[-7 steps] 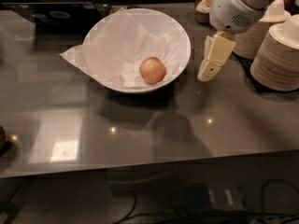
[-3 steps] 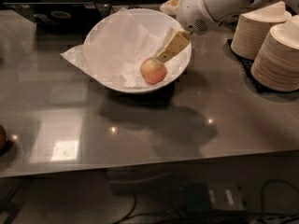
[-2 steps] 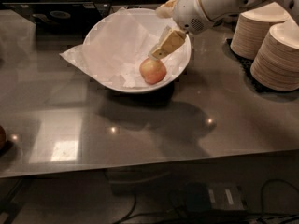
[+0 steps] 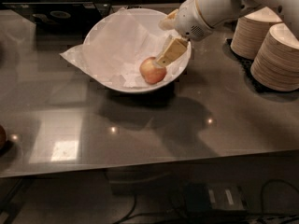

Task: Pick apple from white bowl

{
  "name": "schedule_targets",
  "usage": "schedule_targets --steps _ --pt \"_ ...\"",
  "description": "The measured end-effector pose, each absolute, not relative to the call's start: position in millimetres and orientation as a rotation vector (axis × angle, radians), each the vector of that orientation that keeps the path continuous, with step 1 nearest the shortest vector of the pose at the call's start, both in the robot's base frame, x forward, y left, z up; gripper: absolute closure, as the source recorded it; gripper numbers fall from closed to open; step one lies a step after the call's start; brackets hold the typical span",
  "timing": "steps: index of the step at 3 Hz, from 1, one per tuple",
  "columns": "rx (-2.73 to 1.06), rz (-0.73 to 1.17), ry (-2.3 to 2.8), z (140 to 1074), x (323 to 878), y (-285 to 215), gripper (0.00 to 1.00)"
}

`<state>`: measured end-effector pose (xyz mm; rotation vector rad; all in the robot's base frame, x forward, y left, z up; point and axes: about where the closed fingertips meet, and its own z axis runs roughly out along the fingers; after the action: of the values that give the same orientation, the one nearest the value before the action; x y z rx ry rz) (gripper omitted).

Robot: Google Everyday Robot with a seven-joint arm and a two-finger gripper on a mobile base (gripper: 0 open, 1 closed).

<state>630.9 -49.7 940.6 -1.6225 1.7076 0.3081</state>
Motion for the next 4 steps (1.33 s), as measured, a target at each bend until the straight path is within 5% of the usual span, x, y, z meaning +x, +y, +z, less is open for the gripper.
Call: schedule_targets --steps 4 --pt "-1.811 0.419 1.737 887.5 624.3 -10.3 0.29"
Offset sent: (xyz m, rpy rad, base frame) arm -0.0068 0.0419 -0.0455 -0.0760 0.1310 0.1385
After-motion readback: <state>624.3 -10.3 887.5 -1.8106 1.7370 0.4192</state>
